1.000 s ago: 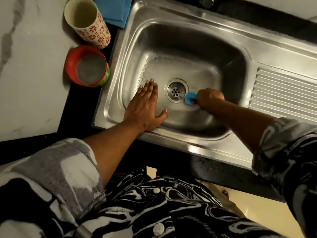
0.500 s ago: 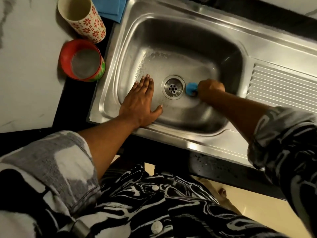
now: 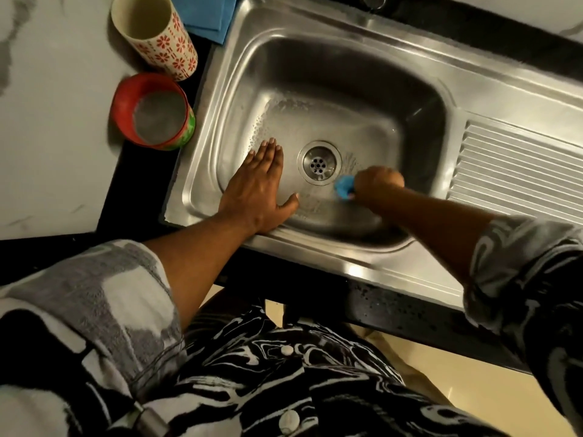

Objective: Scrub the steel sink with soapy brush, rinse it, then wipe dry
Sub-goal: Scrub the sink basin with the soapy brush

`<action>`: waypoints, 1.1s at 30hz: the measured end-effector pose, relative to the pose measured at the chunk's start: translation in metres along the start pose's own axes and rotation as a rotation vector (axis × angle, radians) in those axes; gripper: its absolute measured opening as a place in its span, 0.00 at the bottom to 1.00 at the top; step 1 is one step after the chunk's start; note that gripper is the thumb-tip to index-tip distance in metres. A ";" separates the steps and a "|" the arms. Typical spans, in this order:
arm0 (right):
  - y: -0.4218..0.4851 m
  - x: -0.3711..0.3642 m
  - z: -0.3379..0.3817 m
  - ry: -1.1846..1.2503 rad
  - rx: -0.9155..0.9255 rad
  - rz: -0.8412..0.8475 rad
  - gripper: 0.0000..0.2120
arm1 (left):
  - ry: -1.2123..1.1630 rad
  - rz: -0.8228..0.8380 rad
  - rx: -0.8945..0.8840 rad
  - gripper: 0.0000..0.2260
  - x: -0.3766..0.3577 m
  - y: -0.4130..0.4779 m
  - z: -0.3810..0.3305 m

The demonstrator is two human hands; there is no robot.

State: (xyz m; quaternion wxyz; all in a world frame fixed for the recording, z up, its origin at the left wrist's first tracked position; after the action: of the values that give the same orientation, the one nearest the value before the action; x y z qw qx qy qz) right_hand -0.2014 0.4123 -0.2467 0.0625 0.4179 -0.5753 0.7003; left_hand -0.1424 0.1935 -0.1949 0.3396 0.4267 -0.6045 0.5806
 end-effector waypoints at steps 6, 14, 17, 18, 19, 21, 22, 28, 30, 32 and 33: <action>0.008 0.031 -0.026 -0.081 -0.095 0.007 0.19 | -0.020 -0.003 -0.004 0.46 0.001 -0.001 0.000; -0.025 -0.024 0.017 -0.180 0.047 0.234 0.23 | -0.033 -0.002 -0.001 0.46 0.001 -0.001 0.001; -0.002 0.024 -0.023 -0.251 -0.070 0.071 0.18 | -0.037 0.002 -0.004 0.46 0.001 -0.001 0.001; 0.005 0.037 -0.040 -0.251 -0.111 0.032 0.19 | -0.039 0.006 -0.005 0.46 0.001 -0.001 0.000; 0.010 0.046 -0.054 -0.250 -0.140 0.015 0.20 | -0.041 0.007 -0.006 0.46 0.001 -0.002 0.000; 0.015 0.051 -0.069 -0.256 -0.168 0.010 0.21 | -0.041 0.003 -0.003 0.46 0.001 -0.002 0.000; 0.012 0.049 -0.065 -0.256 -0.162 0.008 0.21 | -0.042 0.003 -0.002 0.46 0.001 -0.001 0.000; -0.039 -0.040 0.022 -0.343 0.036 0.264 0.21 | -0.033 -0.001 -0.006 0.47 0.001 0.000 0.000; -0.038 -0.039 0.022 -0.319 0.030 0.244 0.22 | -0.028 0.002 -0.004 0.47 0.000 0.000 0.001; -0.021 -0.016 0.001 -0.332 -0.012 0.181 0.19 | -0.033 0.001 -0.010 0.47 0.000 0.000 0.001; -0.010 0.001 -0.016 -0.355 -0.059 0.134 0.18 | -0.041 -0.003 -0.013 0.47 0.000 0.000 0.001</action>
State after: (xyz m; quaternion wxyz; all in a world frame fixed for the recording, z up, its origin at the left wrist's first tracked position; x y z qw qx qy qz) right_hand -0.2049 0.4286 -0.2382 -0.0747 0.4938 -0.6240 0.6010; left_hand -0.1422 0.1929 -0.1953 0.3309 0.4374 -0.6142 0.5674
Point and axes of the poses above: each hand's wrist, its own y-axis towards the middle knuckle, its own x-axis out of the back of the hand, z = x × y, the point moved 9 cm from there along y, towards the middle knuckle, and after that the axes turned 15 degrees about x, right-handed, at the moved point
